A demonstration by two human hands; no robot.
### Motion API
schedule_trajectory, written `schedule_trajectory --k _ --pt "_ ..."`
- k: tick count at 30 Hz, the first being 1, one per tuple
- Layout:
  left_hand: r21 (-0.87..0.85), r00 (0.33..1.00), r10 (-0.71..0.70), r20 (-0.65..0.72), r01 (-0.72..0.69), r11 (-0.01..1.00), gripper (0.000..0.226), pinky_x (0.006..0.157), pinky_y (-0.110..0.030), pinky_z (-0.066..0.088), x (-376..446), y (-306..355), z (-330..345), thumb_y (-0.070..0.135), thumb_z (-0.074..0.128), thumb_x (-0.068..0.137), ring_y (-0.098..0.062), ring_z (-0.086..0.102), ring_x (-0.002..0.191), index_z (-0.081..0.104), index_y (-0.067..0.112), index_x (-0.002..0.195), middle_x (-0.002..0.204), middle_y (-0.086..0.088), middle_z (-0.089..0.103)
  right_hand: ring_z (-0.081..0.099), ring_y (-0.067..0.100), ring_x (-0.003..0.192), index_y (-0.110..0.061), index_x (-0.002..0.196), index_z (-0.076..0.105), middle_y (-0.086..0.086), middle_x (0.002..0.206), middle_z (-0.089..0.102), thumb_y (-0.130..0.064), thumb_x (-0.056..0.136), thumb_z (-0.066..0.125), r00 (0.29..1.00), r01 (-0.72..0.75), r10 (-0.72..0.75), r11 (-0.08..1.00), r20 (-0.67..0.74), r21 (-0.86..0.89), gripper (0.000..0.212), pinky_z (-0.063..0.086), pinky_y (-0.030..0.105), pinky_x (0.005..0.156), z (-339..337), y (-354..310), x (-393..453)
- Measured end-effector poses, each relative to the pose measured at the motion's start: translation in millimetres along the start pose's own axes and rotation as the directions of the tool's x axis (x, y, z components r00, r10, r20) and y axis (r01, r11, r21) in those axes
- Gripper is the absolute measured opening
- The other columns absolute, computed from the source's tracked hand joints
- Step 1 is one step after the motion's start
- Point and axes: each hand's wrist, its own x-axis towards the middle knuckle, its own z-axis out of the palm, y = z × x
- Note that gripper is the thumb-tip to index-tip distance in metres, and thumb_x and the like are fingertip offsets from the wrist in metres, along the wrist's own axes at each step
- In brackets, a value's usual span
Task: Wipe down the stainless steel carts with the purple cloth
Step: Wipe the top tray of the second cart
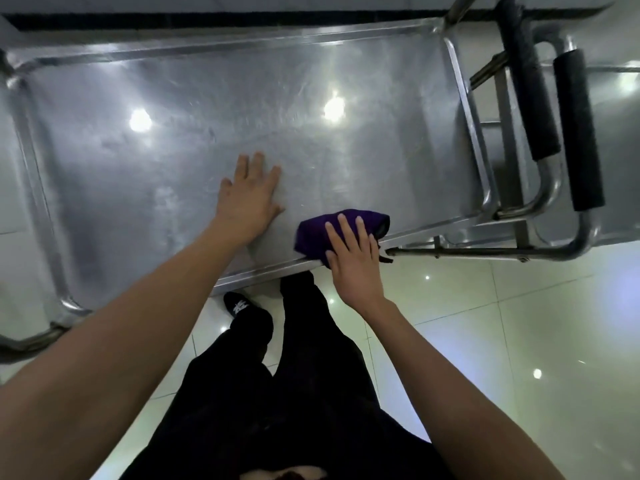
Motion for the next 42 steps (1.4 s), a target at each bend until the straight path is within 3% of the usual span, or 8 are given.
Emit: schedule_trajectory --k 6,10,16,21,26,31,35,42 --pt "-0.026 1.0 -0.022 0.003 0.022 0.999 0.086 0.103 -0.059 0.04 -1 -5 -4 0.053 0.062 0.09 -0.034 0.014 0.151 0.022 0.014 0.155 0.165 -0.009 0.012 -0.004 0.03 0.154 -0.028 0.159 0.017 0.0 0.168 0.008 -0.036 0.107 0.024 0.999 -0.004 0.005 1.0 0.035 -0.018 0.053 0.011 0.052 0.123 -5 -5 16" --pt "-0.022 0.998 -0.025 -0.062 0.024 0.999 0.071 0.097 -0.053 0.045 0 -16 -7 0.045 0.069 0.088 -0.037 0.032 0.138 0.043 0.005 0.142 0.155 -0.016 0.026 -0.001 0.032 0.154 -0.027 0.159 0.018 0.002 0.168 0.008 -0.037 0.106 0.021 0.999 0.033 -0.032 0.998 0.027 -0.049 0.054 0.012 0.053 0.123 -13 -13 48" --pt "-0.05 0.993 -0.111 -0.027 0.109 0.993 0.047 0.111 -0.055 0.03 3 -23 -14 0.036 0.059 0.096 -0.039 0.015 0.149 0.05 0.024 0.141 0.158 -0.013 0.026 -0.003 0.032 0.154 -0.028 0.16 0.015 0.002 0.168 0.006 -0.037 0.108 0.026 0.996 0.085 -0.086 0.996 -0.007 -0.02 0.054 0.009 0.053 0.123 -32 -31 135" --pt "-0.082 0.993 -0.119 -0.009 0.118 0.99 0.05 0.113 -0.053 0.029 3 -26 -18 0.035 0.055 0.097 -0.036 0.017 0.151 0.049 0.028 0.146 0.161 -0.012 0.028 -0.001 0.031 0.154 -0.028 0.159 0.018 0.002 0.168 0.01 -0.037 0.108 0.026 0.992 0.116 -0.116 0.993 -0.044 0.001 0.053 0.008 0.053 0.123 -55 -50 223" --pt "-0.059 0.994 -0.105 0.036 0.107 0.993 0.055 0.12 -0.05 0.021 -4 -29 -16 0.038 0.046 0.101 -0.031 0.005 0.155 0.034 0.032 0.154 0.167 -0.007 0.014 -0.004 0.03 0.154 -0.028 0.159 0.017 0.0 0.168 0.006 -0.035 0.108 0.026 0.99 0.135 -0.134 0.991 -0.048 0.018 0.052 0.007 0.055 0.123 -83 -70 300" --pt "-0.108 0.97 -0.241 0.029 0.242 0.964 0.051 0.12 -0.052 0.021 -13 -33 -19 0.034 0.045 0.102 -0.032 0.006 0.155 0.04 0.027 0.152 0.166 -0.012 0.018 -0.003 0.032 0.154 -0.027 0.159 0.017 0.001 0.168 0.005 -0.032 0.108 0.028 0.981 0.18 -0.178 0.983 -0.076 0.022 0.053 0.009 0.057 0.122 -100 -98 355" --pt "-0.145 0.96 -0.275 0.045 0.279 0.949 0.052 0.12 -0.052 0.021 -20 -44 -21 0.033 0.047 0.102 -0.03 0.006 0.155 0.038 0.027 0.153 0.167 -0.01 0.014 -0.004 0.031 0.154 -0.028 0.159 0.018 -0.001 0.168 0.007 -0.032 0.107 0.029 0.983 0.167 -0.163 0.985 -0.088 0.044 0.053 0.009 0.058 0.121 -99 -107 362" --pt "-0.126 0.978 -0.209 0.027 0.21 0.97 0.056 0.119 -0.052 0.025 -22 -53 -12 0.04 0.047 0.101 -0.031 0.008 0.155 0.033 0.028 0.154 0.167 -0.009 0.013 -0.004 0.028 0.154 -0.027 0.158 0.02 -0.001 0.168 0.01 -0.034 0.107 0.027 0.985 0.17 -0.168 0.985 -0.048 0.04 0.052 0.007 0.055 0.123 -81 -98 305"
